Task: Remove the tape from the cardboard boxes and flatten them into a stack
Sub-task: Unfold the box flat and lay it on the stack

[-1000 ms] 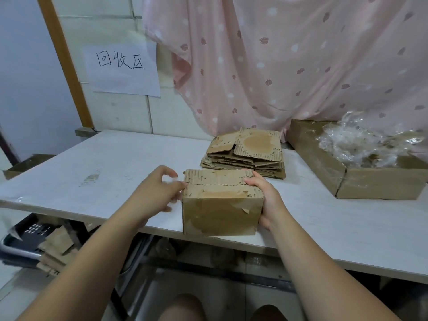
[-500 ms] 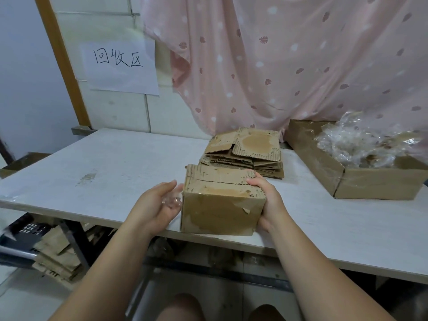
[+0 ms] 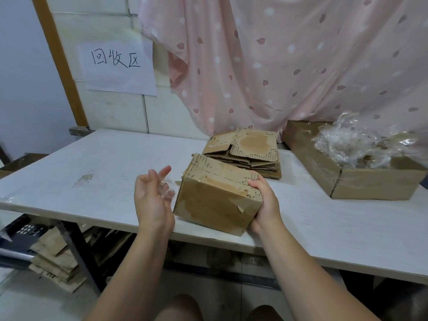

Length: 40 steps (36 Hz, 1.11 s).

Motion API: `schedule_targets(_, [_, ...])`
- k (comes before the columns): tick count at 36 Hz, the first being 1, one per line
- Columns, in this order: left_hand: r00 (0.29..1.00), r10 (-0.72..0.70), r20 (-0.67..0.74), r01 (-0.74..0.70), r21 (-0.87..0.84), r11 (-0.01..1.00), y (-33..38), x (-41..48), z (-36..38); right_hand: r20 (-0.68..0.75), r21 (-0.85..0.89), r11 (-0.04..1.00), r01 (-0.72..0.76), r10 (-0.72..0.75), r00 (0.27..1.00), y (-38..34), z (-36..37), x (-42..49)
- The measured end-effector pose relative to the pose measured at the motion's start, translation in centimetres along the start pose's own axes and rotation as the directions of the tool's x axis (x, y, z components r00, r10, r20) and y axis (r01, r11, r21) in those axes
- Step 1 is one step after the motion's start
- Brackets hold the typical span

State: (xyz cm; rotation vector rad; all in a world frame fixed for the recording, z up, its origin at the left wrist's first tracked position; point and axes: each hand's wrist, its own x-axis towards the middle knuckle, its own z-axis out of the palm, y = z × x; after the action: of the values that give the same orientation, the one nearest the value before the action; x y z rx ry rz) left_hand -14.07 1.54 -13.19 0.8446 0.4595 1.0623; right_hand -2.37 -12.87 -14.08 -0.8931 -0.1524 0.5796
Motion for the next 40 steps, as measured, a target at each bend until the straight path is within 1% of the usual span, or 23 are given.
schedule_targets(1, [0.999, 0.044, 0.004, -0.044, 0.034, 0.998, 0.1, 0.2, 0.1, 0.01, 0.017, 1.0, 0.006, -0.006, 1.0, 0.0, 0.0, -0.1])
schedule_targets(3, [0.996, 0.085, 0.001, -0.085, 0.025, 0.996, 0.6, 0.9, -0.1, 0.015, 0.065, 0.998, 0.013, -0.014, 1.0, 0.0, -0.4, -0.3])
schedule_targets(6, [1.0, 0.013, 0.011, -0.011, -0.105, 0.994, 1.8, 2.0, -0.4, 0.022, 0.135, 0.991, 0.023, -0.026, 0.999, -0.2, -1.1, -0.6])
schedule_targets(7, [0.998, 0.002, 0.056, 0.005, -0.138, 0.99, 2.1, 2.2, -0.3, 0.028, 0.135, 0.991, 0.023, -0.027, 0.999, -0.3, -1.2, -0.7])
schedule_targets(8, [0.992, 0.012, 0.123, 0.004, -0.13, 0.991, 2.5, 2.2, -0.1, 0.032, 0.129, 0.991, 0.024, -0.029, 0.999, -0.3, -1.3, -0.6])
schedule_targets(10, [0.965, 0.05, 0.256, -0.05, -0.006, 0.999, 3.1, 1.8, 1.2, 0.043, 0.108, 0.994, 0.028, -0.033, 0.999, -0.3, -1.1, -0.6])
schedule_targets(13, [0.927, 0.093, 0.363, -0.169, 0.184, 0.968, 4.2, 0.7, 3.3, 0.038, 0.045, 0.998, 0.044, -0.046, 0.998, -0.2, -0.6, -0.6])
schedule_targets(15, [0.887, 0.134, 0.442, -0.292, 0.312, 0.904, 4.8, 0.4, 4.3, 0.027, -0.007, 0.998, 0.055, -0.055, 0.998, -0.1, -0.4, -0.6])
schedule_targets(17, [0.828, 0.148, 0.54, -0.428, 0.44, 0.789, 5.0, 0.2, 5.0, 0.004, -0.082, 0.995, 0.064, -0.064, 0.998, -0.3, -0.1, -0.6])
schedule_targets(19, [0.789, 0.136, 0.599, -0.504, 0.504, 0.701, 4.9, 0.1, 5.7, -0.026, -0.153, 0.986, 0.071, -0.076, 0.997, -0.6, 0.2, -0.7])
schedule_targets(21, [0.778, 0.114, 0.618, -0.529, 0.545, 0.65, 4.8, 0.2, 6.3, -0.044, -0.203, 0.976, 0.08, -0.091, 0.995, -1.0, 0.3, -0.8])
schedule_targets(23, [0.779, 0.068, 0.623, -0.515, 0.575, 0.635, 4.8, 0.3, 7.0, -0.05, -0.286, 0.954, 0.09, -0.108, 0.993, -1.5, 0.3, -0.9])
schedule_targets(25, [0.772, 0.044, 0.635, -0.54, 0.617, 0.573, 4.7, 0.2, 7.6, -0.021, -0.422, 0.901, 0.098, -0.117, 0.993, -1.8, 0.5, -0.9])
schedule_targets(27, [0.777, 0.072, 0.625, -0.56, 0.635, 0.532, 4.2, -0.1, 8.3, 0.023, -0.526, 0.842, 0.117, -0.124, 0.992, -1.9, 1.0, -0.7])
schedule_targets(28, [0.783, 0.067, 0.619, -0.551, 0.639, 0.537, 3.8, -0.3, 8.6, 0.036, -0.562, 0.817, 0.128, -0.13, 0.991, -1.8, 1.3, -0.6])
schedule_targets(29, [0.792, 0.03, 0.61, -0.512, 0.636, 0.577, 3.3, -0.5, 8.8, 0.047, -0.603, 0.783, 0.152, -0.156, 0.987, -1.7, 1.7, -0.4])
schedule_targets(31, [0.816, -0.105, 0.568, -0.314, 0.589, 0.744, 2.4, -1.0, 9.2, 0.103, -0.712, 0.649, 0.268, -0.281, 0.954, -1.5, 2.1, -0.2])
schedule_targets(33, [0.837, -0.192, 0.513, -0.104, 0.493, 0.864, 1.5, -1.4, 9.5, 0.242, -0.765, 0.478, 0.431, -0.408, 0.88, -1.5, 2.5, -0.4])
schedule_targets(34, [0.848, -0.187, 0.496, -0.07, 0.454, 0.888, 1.2, -1.5, 9.7, 0.321, -0.76, 0.406, 0.508, -0.445, 0.836, -1.5, 2.7, -0.6])
schedule_targets(35, [0.859, -0.17, 0.483, -0.063, 0.429, 0.901, 0.9, -1.6, 9.8, 0.386, -0.748, 0.346, 0.566, -0.468, 0.795, -1.5, 2.9, -0.8])
schedule_targets(37, [0.876, -0.127, 0.465, -0.069, 0.381, 0.922, 0.6, -1.5, 9.8, 0.446, -0.732, 0.277, 0.623, -0.497, 0.744, -1.6, 3.4, -1.2])
schedule_targets(39, [0.88, -0.085, 0.468, -0.098, 0.354, 0.93, 0.5, -1.3, 9.7, 0.445, -0.723, 0.258, 0.641, -0.536, 0.717, -1.8, 3.8, -1.4])
schedule_targets(40, [0.875, -0.067, 0.479, -0.125, 0.358, 0.925, 0.4, -1.2, 9.7, 0.432, -0.715, 0.268, 0.646, -0.558, 0.709, -2.0, 3.9, -1.4])
